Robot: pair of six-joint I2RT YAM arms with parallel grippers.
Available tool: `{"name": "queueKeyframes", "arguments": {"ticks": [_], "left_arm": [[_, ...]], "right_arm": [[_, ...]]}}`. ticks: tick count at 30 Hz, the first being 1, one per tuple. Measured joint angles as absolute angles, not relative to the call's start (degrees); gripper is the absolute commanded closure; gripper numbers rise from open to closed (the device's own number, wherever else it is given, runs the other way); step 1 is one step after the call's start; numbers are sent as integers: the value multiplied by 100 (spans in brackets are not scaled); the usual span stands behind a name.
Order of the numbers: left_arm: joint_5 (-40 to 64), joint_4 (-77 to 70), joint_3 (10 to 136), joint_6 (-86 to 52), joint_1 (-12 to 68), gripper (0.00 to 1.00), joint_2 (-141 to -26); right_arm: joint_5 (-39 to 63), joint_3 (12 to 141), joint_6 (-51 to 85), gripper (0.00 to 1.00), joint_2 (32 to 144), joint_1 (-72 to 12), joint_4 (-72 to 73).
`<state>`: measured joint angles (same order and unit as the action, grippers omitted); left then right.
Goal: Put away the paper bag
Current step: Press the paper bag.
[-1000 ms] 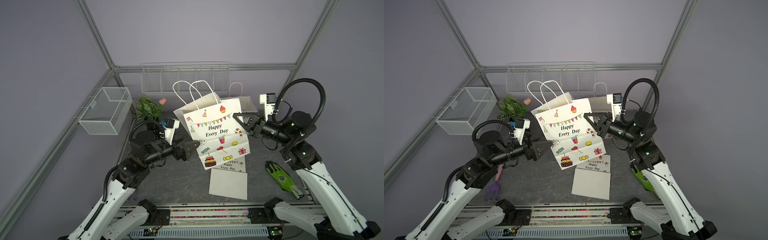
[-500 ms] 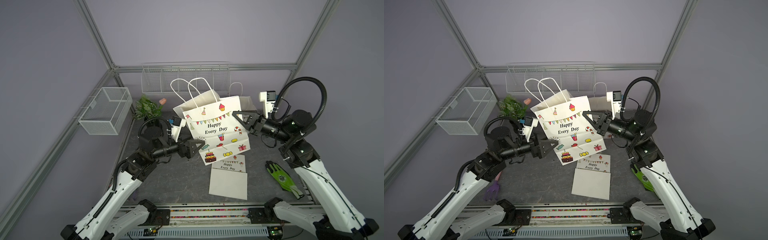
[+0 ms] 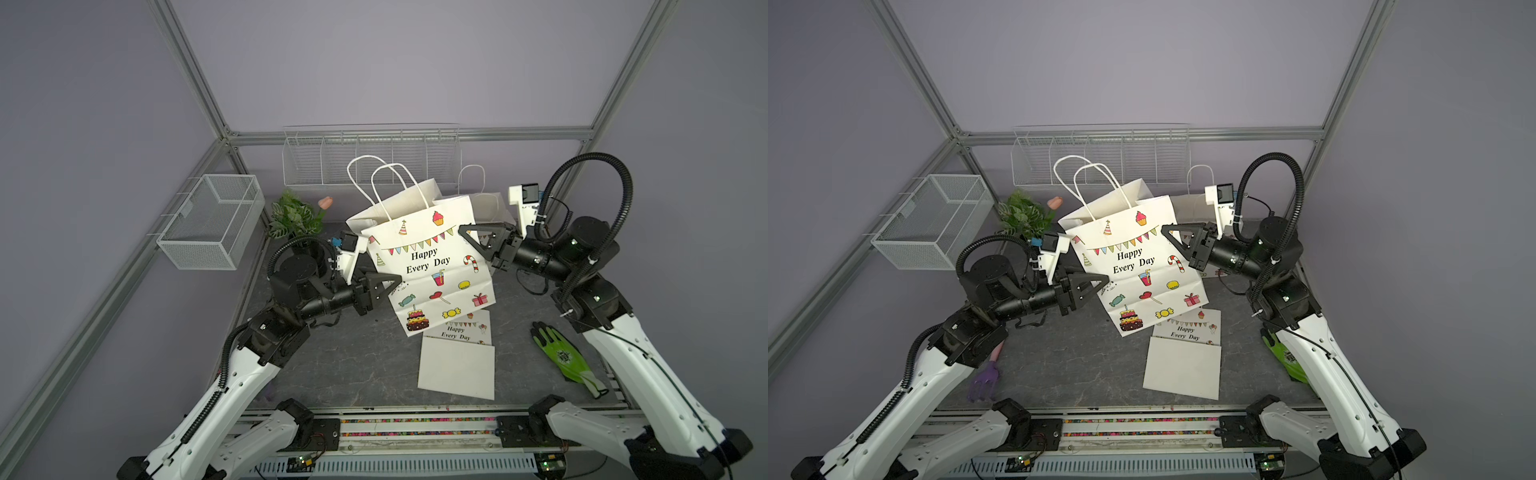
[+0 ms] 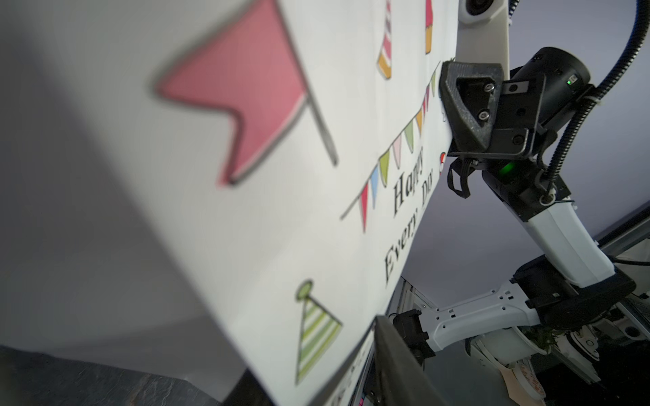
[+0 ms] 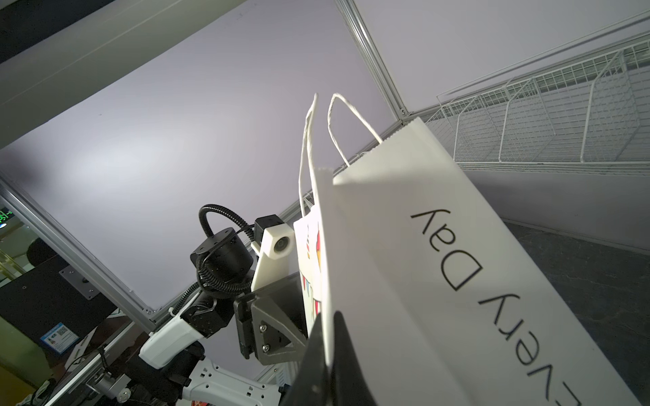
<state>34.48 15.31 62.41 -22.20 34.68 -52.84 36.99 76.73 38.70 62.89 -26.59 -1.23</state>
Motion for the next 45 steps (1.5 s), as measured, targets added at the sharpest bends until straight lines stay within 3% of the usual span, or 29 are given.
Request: {"name": "queueKeyframes", "arguments": {"ticks": [11,14,16,19,21,25,30,33,40,45], "left_arm": [[3435,1549,6243,-2241,3468,98,-5107],[3435,1570,6252,-2248,3468,100,-5052],[3433,1621,6274,-2248,3468,100,-5019],[3385,1745,6313,-2248,3468,100,-4921],[3378,1831,6379,-2250,3468,100,-4849],[3417,1898,6619,-2257,3468,100,-4799],[3494,1909,6836,-2292,3468,100,-4801],[3605,1957,6925,-2290,3468,100,-4821],[3826,2202,7129,-2217,3468,100,-4945],[3863,2421,7223,-2051,3468,100,-4993]], "right_arm": [[3688,7673,3852,93,6285,-2674,-191],[3693,7673,3828,92,6285,-2674,-200],[3693,7673,3741,78,6285,-2674,-255],[3741,7686,3583,41,6287,-2674,-445],[3820,7688,3472,26,6289,-2672,-585],[4112,7686,3253,18,6316,-2672,-825],[4451,7682,2980,17,6322,-2674,-1153],[4578,7682,2777,21,6324,-2674,-1428],[4877,7684,2543,55,6412,-2679,-1721],[5094,7684,2558,65,6429,-2685,-1730]]}}
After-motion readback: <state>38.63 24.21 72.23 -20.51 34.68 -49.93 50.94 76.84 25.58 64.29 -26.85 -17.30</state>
